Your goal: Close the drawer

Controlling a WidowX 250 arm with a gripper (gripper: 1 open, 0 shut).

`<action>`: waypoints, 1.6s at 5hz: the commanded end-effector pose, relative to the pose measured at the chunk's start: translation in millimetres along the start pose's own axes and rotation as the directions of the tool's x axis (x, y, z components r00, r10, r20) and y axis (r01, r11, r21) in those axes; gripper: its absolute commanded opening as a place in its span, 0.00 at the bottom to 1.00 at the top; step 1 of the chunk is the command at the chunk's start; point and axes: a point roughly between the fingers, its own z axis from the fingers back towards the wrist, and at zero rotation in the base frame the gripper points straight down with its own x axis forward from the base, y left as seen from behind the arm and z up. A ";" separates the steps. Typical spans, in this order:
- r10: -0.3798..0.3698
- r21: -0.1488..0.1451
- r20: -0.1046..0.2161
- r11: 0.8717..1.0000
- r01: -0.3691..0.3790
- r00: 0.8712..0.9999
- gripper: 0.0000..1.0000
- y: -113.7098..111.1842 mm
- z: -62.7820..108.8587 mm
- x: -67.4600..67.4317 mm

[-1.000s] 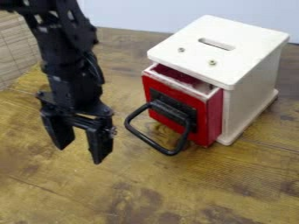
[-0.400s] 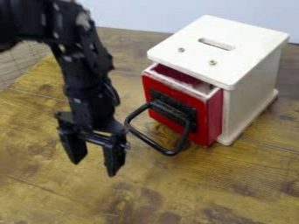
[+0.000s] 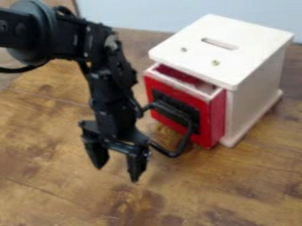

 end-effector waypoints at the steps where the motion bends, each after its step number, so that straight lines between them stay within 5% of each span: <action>1: -0.034 0.000 0.081 0.999 0.035 0.996 1.00 -2.9 12.2 15.5; 5: -0.015 -0.001 0.086 1.000 0.016 0.996 1.00 -45.2 18.1 36.7; 7: -0.021 0.002 0.091 1.000 0.021 0.996 1.00 -44.5 25.4 58.4; 8: -0.061 0.005 0.094 0.998 0.060 0.994 1.00 -44.1 22.3 55.4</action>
